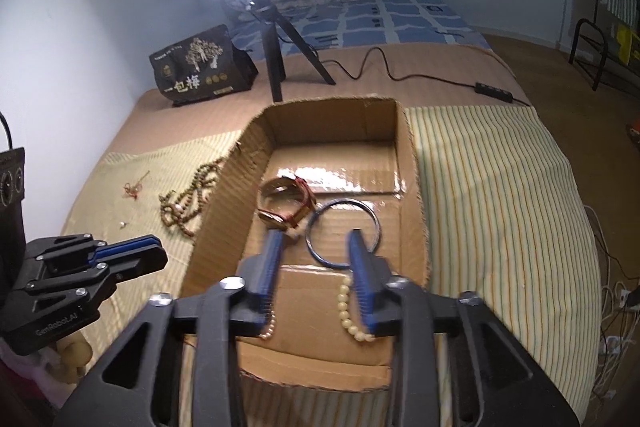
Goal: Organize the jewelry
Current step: 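Carry necklace and bracelet into the cardboard box and open both tools, then reach the left tool to the single pearl while the right tool approaches the wooden bead strand, then close the right tool on the wooden bead strand and lift it, then carry the bead strand into the cardboard box with the right tool and open it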
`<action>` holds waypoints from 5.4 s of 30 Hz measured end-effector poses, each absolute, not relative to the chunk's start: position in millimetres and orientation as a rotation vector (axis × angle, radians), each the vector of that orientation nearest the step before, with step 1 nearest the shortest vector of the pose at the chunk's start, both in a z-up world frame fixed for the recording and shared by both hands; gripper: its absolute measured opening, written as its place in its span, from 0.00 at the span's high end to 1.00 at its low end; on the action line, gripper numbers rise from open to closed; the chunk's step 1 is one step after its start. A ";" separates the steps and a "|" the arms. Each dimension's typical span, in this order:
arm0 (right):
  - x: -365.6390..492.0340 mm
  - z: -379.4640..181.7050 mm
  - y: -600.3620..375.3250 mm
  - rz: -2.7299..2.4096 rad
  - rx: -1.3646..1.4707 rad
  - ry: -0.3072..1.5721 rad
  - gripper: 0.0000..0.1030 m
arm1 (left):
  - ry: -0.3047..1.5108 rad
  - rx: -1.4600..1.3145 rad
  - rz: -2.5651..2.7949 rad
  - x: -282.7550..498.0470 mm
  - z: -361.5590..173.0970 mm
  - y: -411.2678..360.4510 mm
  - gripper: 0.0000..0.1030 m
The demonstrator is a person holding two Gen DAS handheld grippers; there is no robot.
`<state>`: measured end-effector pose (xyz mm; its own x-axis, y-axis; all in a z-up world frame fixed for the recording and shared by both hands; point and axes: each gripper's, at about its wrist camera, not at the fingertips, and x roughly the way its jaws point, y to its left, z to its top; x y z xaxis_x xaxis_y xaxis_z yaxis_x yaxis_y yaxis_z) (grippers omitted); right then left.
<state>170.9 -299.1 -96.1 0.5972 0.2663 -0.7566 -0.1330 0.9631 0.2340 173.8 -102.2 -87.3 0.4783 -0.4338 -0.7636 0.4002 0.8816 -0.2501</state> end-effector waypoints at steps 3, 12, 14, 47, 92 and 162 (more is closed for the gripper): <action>172.9 -90.2 -290.0 0.247 0.164 0.885 0.56 | 0.928 -0.043 -0.486 171.9 -83.6 -86.4 0.76; 183.9 -80.9 -257.6 0.305 0.176 0.859 0.43 | 0.884 -0.072 -0.397 169.3 -71.0 -29.1 0.69; 186.9 -79.1 -247.7 0.322 0.172 0.857 0.43 | 0.881 -0.090 -0.372 170.7 -69.8 -14.5 0.69; 257.9 -138.2 -100.2 0.435 0.099 1.121 0.33 | 1.015 -0.267 -0.239 191.2 -124.3 125.6 0.69; 310.0 -202.1 -63.2 0.250 0.029 1.242 0.28 | 1.061 -0.013 -0.260 204.9 -172.0 97.4 0.69; 216.1 -55.4 -131.6 0.520 0.108 0.886 0.95 | 0.789 -0.113 -0.311 162.1 -46.6 51.5 0.92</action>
<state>216.1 -131.6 -55.4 0.5176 0.4762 -0.7108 -0.3886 0.8710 0.3005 162.1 51.5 -46.6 0.6617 -0.3166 -0.6796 0.2326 0.9484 -0.2154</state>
